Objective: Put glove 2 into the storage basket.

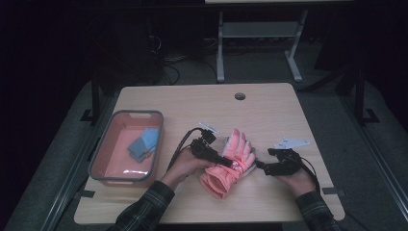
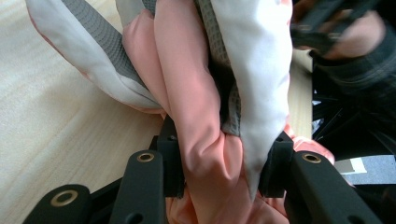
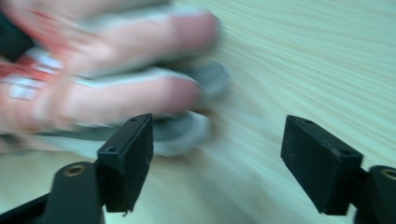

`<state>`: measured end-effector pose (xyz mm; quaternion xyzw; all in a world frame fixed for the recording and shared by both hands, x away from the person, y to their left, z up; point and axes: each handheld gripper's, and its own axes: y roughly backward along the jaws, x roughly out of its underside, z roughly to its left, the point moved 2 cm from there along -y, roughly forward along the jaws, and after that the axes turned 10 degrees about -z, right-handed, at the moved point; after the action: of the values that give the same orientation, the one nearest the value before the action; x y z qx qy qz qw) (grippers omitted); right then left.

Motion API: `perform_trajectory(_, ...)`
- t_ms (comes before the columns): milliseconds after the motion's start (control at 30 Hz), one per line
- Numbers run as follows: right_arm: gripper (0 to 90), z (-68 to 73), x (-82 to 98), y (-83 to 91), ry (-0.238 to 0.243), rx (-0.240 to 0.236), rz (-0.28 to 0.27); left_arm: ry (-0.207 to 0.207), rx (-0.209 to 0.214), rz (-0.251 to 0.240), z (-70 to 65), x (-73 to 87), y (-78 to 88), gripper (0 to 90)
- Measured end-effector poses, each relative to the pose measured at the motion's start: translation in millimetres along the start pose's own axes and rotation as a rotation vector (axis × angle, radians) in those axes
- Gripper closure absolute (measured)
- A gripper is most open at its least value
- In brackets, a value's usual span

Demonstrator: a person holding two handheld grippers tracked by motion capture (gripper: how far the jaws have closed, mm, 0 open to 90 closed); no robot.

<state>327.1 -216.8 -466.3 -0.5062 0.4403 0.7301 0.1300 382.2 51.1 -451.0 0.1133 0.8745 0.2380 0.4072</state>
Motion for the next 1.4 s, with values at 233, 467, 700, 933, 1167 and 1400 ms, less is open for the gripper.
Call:
perform_trajectory(233,22.3,-16.8,13.1,-10.0,-0.023,0.084,0.02,-0.031,-0.008,-0.033,-5.5,-6.5,14.4,60.9)
perform_trajectory(467,20.8,-23.4,18.6,-15.4,-0.028,0.131,0.022,-0.031,-0.009,-0.077,-9.0,-12.4,29.5,61.0)
perform_trajectory(700,19.1,-23.9,21.1,-17.7,-0.013,0.157,0.027,-0.051,-0.06,-0.122,-12.6,-24.4,59.3,60.7)
perform_trajectory(933,14.6,-23.4,20.7,-19.4,-0.014,0.157,0.038,-0.035,-0.099,-0.174,-14.9,-33.1,91.7,60.3)
perform_trajectory(1167,14.6,-23.3,20.7,-19.3,-0.015,0.157,0.039,-0.009,-0.13,-0.204,-13.3,-33.2,120.7,59.8)
perform_trajectory(1400,14.6,-23.4,20.7,-19.4,-0.015,0.157,0.038,0.01,-0.15,-0.232,-10.0,-31.7,149.2,59.5)
